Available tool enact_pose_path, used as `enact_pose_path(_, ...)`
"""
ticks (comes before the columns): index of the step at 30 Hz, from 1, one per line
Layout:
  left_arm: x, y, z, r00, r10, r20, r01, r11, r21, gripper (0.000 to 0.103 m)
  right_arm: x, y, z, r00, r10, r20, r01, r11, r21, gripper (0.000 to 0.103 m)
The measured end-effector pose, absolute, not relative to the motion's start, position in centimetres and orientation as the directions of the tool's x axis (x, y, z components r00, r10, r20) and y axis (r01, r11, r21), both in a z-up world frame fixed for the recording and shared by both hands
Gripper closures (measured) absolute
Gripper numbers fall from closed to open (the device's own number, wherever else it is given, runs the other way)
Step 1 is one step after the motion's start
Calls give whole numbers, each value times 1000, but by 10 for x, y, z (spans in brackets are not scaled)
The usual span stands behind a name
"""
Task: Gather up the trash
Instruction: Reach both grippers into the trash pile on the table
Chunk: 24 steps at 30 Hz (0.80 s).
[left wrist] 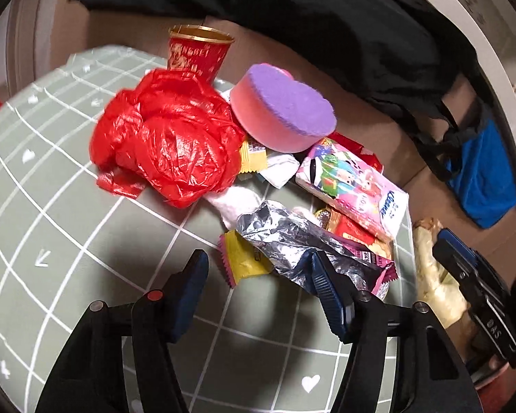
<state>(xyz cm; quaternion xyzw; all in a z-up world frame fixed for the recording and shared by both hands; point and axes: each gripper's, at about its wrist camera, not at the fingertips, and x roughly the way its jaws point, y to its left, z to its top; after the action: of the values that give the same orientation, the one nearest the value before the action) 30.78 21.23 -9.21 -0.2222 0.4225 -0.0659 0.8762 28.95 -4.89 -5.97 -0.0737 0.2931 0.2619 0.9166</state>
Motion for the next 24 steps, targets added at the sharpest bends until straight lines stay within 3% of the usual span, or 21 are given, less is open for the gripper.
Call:
enact_pose_path(7,321,220,-97,635,-307,-709,-123,866,-485,44,340,-34,-52,646,485,-589,-546,833,87,66)
enact_pose_path(15,322,228,-95,666,-271,-695,-154,862,-483,43,378,-27,-92,474,572,-669,-526,793,306,65)
enact_pose_path(18,321,225,-93,667,-231,-708,-159,885,-438,43,362,-24,-87,493,562,-664,-557,790,255,79)
enact_pose_path(24,330,223,-96,624,-245,-742,-220,856,-468,43,335,-25,-63,593,508,-625,-562,817,130,85)
